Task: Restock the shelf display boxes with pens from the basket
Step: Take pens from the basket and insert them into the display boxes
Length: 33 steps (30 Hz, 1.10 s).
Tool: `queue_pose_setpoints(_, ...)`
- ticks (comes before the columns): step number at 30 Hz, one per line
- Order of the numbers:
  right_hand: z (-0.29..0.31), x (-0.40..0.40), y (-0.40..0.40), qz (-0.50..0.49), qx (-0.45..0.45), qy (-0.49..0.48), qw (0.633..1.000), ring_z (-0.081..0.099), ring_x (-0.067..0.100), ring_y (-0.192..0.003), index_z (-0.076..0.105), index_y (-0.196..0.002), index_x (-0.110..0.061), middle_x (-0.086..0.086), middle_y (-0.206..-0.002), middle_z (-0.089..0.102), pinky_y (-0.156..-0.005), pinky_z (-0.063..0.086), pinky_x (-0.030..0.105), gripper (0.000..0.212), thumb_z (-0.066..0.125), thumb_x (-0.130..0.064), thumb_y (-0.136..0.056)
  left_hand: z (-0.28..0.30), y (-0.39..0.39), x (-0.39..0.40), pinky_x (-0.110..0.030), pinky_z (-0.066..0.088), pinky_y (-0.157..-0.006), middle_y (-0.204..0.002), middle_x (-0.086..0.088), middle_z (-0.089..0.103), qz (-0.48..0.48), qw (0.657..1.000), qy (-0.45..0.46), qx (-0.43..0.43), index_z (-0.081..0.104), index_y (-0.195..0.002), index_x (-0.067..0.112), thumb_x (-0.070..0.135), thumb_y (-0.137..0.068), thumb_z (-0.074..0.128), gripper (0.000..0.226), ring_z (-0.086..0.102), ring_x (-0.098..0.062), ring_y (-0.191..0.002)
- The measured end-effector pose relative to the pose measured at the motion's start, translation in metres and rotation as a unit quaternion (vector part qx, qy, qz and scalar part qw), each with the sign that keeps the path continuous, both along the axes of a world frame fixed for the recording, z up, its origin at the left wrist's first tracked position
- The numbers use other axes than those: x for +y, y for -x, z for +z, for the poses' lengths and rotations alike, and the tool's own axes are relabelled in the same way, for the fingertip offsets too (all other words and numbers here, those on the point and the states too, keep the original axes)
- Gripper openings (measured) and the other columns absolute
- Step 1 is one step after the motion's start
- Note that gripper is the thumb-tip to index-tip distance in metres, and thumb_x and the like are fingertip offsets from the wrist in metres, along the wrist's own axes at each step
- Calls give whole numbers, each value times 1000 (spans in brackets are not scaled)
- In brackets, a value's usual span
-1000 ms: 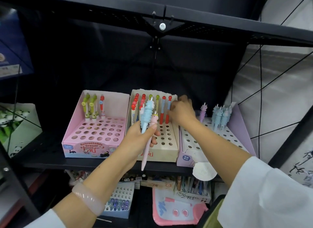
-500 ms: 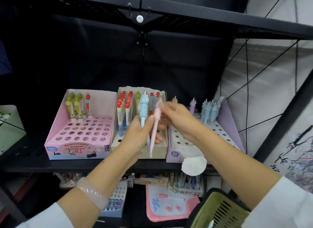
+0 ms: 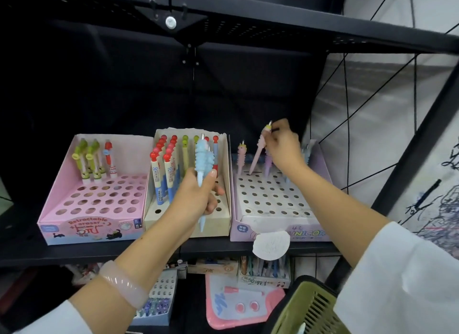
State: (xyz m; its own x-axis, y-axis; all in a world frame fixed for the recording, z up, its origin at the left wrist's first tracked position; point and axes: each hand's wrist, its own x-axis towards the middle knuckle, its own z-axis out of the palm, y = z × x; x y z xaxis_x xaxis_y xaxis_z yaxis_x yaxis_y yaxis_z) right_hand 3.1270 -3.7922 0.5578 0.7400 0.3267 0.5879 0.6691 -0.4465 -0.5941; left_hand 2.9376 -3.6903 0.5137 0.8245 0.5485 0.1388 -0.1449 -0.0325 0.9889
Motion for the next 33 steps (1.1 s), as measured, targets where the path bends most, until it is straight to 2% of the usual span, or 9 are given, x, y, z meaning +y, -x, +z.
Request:
queue_pose_setpoints(2,-9,6,-5,2,-3,36,999,56,21,-70,52,-103,2,4,-83,55,-60,39,27,26,49,-23,-96,0,3,5,-17,33,-37,-72,-3,58,2,1000,-15,4,48,-103,24,28,-99,39,10,38,-4,-34)
queue_pose_setpoints(7,-23,14,-12,23,38,59,997,54,18,-64,45,-97,-10,4,-68,56,-48,33,18,15,49,-25,-96,0,8,12,-14,32,-36,-73,-4,58,2,1000,-13,9,53,-94,19,25,-100,38,18,38,-4,-36)
queue_pose_setpoints(10,-19,18,-15,13,59,76,995,59,26,-73,45,-99,-6,13,-79,61,-56,40,27,19,47,-25,-96,0,9,11,-15,33,-37,-74,-3,57,-7,1000,-17,7,55,-95,22,25,-100,38,17,38,-5,-37)
queue_pose_setpoints(15,-16,17,-15,16,96,96,991,66,34,-81,42,-108,-3,23,-98,62,-75,55,45,20,43,-19,-97,-3,11,9,-16,33,-40,-76,-4,58,-24,999,-23,-1,47,-115,19,27,-99,38,20,38,-5,-39)
queue_pose_setpoints(20,-11,13,-12,41,105,122,986,67,28,-72,39,-105,-9,20,-96,65,-71,57,41,13,42,-19,-97,-4,12,6,-17,32,-40,-74,-3,59,-23,1000,-11,-6,47,-110,20,29,-99,39,16,36,-5,-39)
queue_pose_setpoints(24,-21,16,-4,49,50,228,971,61,30,-75,44,-113,-5,21,-92,64,-70,52,40,23,41,-23,-98,-2,15,2,-17,33,-41,-73,-2,60,-26,1000,-1,-7,48,-108,20,29,-99,39,15,36,-6,-39)
queue_pose_setpoints(29,-33,12,3,21,79,195,977,61,31,-92,45,-121,-4,16,-101,64,-79,50,37,31,49,-21,-95,2,15,2,-20,33,-44,-73,-1,60,-28,1000,-6,-7,48,-106,22,27,-99,39,13,37,-7,-40)
queue_pose_setpoints(31,-28,10,11,-5,54,122,991,61,25,-88,47,-124,-6,11,-97,65,-76,49,33,34,50,-22,-95,3,13,2,-19,34,-43,-74,-2,60,-29,999,-5,-10,48,-105,23,27,-99,38,12,38,-7,-40)
queue_pose_setpoints(33,-20,8,29,30,68,44,996,59,13,-81,58,-114,-10,3,-92,66,-70,46,24,25,50,-25,-95,3,10,-1,-16,33,-41,-73,-2,59,-31,999,-2,-20,48,-107,21,26,-99,38,13,38,-6,-39)
